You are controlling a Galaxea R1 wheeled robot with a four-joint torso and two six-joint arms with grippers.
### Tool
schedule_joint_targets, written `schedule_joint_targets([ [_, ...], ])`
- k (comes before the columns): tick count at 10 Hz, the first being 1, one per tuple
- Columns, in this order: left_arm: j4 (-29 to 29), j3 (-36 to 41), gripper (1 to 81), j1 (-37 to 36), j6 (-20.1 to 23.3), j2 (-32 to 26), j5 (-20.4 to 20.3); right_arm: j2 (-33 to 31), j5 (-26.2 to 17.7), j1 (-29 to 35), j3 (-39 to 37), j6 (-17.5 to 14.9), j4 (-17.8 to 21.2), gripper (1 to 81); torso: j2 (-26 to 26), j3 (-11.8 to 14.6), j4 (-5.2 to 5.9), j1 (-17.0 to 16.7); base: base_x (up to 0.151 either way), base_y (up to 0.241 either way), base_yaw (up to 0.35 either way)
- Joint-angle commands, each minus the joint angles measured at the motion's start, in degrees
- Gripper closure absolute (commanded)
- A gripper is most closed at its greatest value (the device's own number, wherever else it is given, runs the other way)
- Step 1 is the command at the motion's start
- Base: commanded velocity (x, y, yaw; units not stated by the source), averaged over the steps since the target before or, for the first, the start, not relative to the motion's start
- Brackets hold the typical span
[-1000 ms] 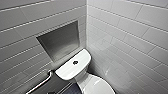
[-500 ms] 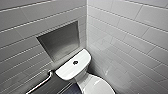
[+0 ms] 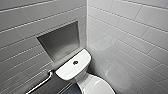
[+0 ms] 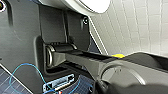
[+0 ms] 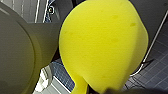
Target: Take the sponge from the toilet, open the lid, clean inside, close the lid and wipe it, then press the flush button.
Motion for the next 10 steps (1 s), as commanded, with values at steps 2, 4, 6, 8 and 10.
schedule_joint_targets([
  [2,1.0,-2.0,81.1,0.5,0.3,1.2,2.9,0.5,-4.4,-0.6,-1.0,0.0,-0.2,81.1,0.0,0.0,0.00,0.0,0.000,0.000,0.000],
  [4,1.0,-4.3,81.1,0.8,0.3,2.6,3.0,1.2,-4.4,-0.6,-2.3,0.0,-0.2,81.1,0.0,0.0,0.00,0.0,0.000,0.000,0.000],
  [6,1.0,-7.4,81.1,1.3,0.3,4.4,3.0,1.8,-4.4,-0.8,-3.2,0.0,-0.2,81.1,0.0,2.1,0.00,0.0,0.000,0.000,0.000],
  [8,0.8,-12.2,81.1,2.3,0.2,7.2,3.0,2.5,-4.4,-0.9,-4.6,0.0,-0.2,81.1,0.0,4.7,0.00,0.0,0.000,0.000,0.000],
  [10,0.9,-17.3,81.1,3.4,0.2,10.1,3.1,3.0,-4.4,-1.1,-5.4,0.0,-0.2,81.1,0.0,7.3,0.00,0.0,0.000,0.000,0.000],
])
